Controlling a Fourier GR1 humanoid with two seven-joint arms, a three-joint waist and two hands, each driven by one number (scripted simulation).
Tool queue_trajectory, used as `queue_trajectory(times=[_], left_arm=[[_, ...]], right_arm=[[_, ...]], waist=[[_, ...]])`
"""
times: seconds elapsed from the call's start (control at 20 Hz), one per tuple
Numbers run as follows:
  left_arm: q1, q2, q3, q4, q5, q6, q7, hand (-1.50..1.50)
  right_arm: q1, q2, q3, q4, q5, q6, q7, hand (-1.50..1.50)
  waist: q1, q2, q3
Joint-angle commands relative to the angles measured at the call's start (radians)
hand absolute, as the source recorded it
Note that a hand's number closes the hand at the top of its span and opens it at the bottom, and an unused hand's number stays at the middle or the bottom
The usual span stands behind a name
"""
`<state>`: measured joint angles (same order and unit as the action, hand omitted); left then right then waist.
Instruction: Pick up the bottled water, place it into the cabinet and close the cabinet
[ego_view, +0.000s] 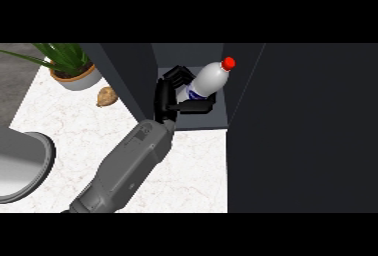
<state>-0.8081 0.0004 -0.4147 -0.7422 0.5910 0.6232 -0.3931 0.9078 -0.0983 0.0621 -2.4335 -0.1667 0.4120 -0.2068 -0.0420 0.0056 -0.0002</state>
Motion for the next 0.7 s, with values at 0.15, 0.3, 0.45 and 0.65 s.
queue_trajectory(times=[0.15, 0.3, 0.45, 0.65], left_arm=[[-0.179, 0.021, 0.012, 0.261, -0.058, 0.015, 0.013, 1.50], [-0.200, 0.011, 0.024, 0.374, -0.079, 0.051, -0.010, 1.50], [-0.245, 0.023, 0.073, 0.459, -0.061, 0.059, 0.005, 1.50], [-0.221, 0.017, 0.157, 0.497, -0.015, 0.052, -0.107, 1.50]], right_arm=[[-0.008, -0.007, -0.033, -0.061, -0.105, 0.011, 0.032, -1.50], [0.016, -0.006, -0.012, -0.116, -0.110, 0.012, 0.061, -1.50], [-0.013, 0.002, -0.016, -0.053, -0.110, 0.019, 0.038, -1.50], [-0.039, -0.014, -0.058, -0.042, -0.133, 0.026, 0.034, -1.50]], waist=[[-0.008, 0.006, 0.000], [-0.024, 0.015, -0.001], [-0.026, 0.017, -0.001], [-0.034, 0.025, -0.002]])
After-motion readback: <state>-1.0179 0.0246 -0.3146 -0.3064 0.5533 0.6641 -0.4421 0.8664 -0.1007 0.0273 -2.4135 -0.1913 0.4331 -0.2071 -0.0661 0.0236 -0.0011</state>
